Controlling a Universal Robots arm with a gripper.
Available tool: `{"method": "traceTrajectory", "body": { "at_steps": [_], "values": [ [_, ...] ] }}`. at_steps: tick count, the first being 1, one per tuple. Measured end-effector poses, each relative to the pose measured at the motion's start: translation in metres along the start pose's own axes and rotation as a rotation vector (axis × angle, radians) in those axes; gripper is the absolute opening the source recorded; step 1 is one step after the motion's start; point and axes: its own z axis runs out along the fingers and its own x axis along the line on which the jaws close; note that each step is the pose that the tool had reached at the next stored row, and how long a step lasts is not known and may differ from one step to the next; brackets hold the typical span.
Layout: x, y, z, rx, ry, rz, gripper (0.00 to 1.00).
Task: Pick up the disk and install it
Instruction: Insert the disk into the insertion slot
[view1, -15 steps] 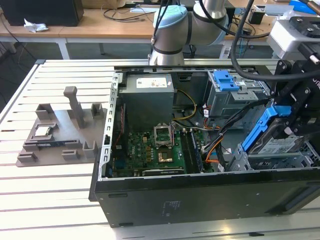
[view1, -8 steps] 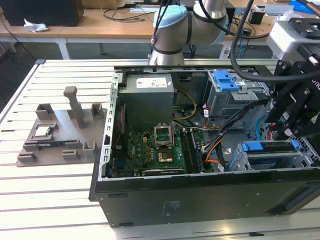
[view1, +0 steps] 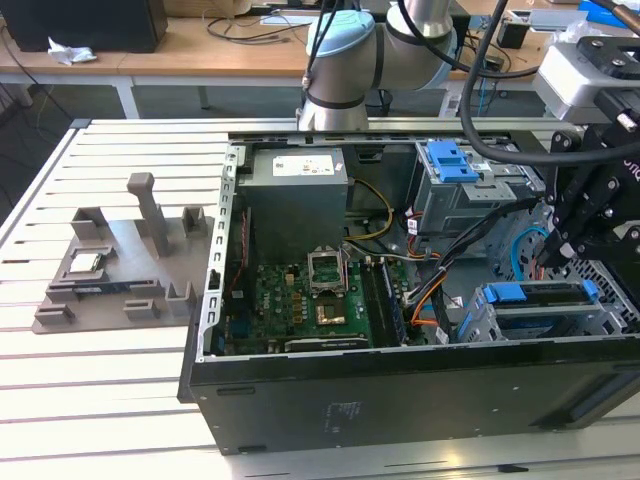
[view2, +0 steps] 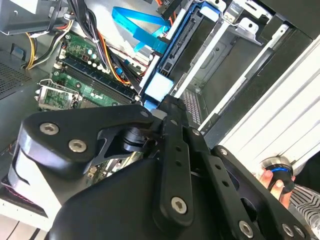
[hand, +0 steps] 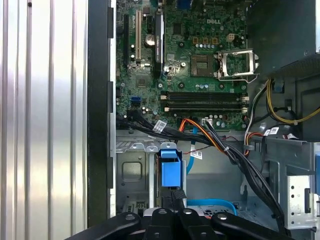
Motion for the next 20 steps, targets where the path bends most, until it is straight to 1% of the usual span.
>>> {"method": "traceTrajectory", "body": {
  "at_steps": [4,6,8,10,11,12,15,16,17,20],
  "values": [
    [-0.0001,-0.0008,0.0004,0.0000,-0.0002,0.000,0.11],
    [-0.0014,-0.0053,0.0006,-0.0002,-0.0003,0.000,0.11],
    [-0.0063,-0.0141,0.0025,-0.0013,0.0005,0.000,0.11],
    [-0.0127,-0.0230,0.0059,-0.0034,0.0035,0.000,0.11],
    [-0.0178,-0.0306,0.0084,-0.0046,0.0058,0.001,0.11],
    [-0.0203,-0.0373,0.0094,-0.0050,0.0078,0.001,0.11],
    [-0.0206,-0.0395,0.0093,-0.0050,0.0091,0.001,0.11],
    [-0.0207,-0.0394,0.0075,-0.0050,0.0091,0.001,0.11],
    [-0.0210,-0.0393,0.0038,-0.0050,0.0091,0.001,0.11],
    [-0.0211,-0.0393,0.0027,-0.0050,0.0087,0.001,0.11]
  ]
}}
